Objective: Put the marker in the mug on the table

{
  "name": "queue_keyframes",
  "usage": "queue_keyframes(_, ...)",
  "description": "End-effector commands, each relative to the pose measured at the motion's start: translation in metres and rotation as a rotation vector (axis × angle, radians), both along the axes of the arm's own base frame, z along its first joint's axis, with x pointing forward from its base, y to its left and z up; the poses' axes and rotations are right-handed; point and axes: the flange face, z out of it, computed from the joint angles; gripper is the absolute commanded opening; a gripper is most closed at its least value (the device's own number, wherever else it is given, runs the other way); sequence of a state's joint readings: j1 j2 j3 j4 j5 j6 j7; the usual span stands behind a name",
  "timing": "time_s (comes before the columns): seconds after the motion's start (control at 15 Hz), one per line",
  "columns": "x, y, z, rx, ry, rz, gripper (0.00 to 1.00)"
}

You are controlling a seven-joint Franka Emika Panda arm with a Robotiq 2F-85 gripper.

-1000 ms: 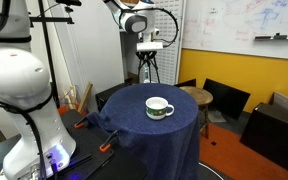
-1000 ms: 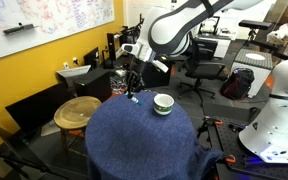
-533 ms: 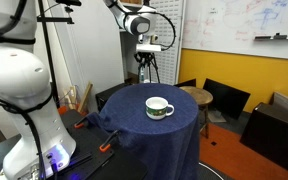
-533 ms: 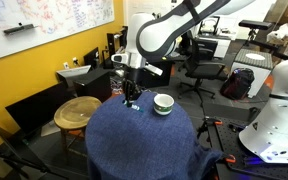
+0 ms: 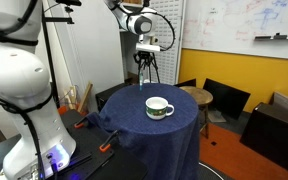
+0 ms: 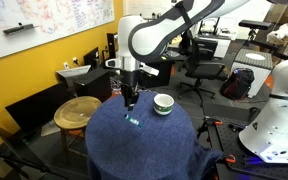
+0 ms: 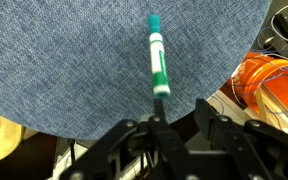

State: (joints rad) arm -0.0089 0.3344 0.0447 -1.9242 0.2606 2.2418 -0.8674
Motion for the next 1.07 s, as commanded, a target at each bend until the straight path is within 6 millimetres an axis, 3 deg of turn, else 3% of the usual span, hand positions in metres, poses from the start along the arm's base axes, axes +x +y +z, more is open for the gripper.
queue_keyframes(0.0,0.011,0.003,0.005,-0.006,0.039,-0.023,0.69)
queue_keyframes(0.27,0.014,0.003,0.006,-0.006,0.046,-0.029,1.00)
queue_keyframes(0.67,0.015,0.001,0.015,-0.007,0.021,-0.056,1.00)
queue_keyframes(0.73,0.013,0.001,0.007,0.004,0.013,-0.037,1.00)
queue_keyframes(1.0,0.013,0.000,0.008,0.004,0.011,-0.040,1.00)
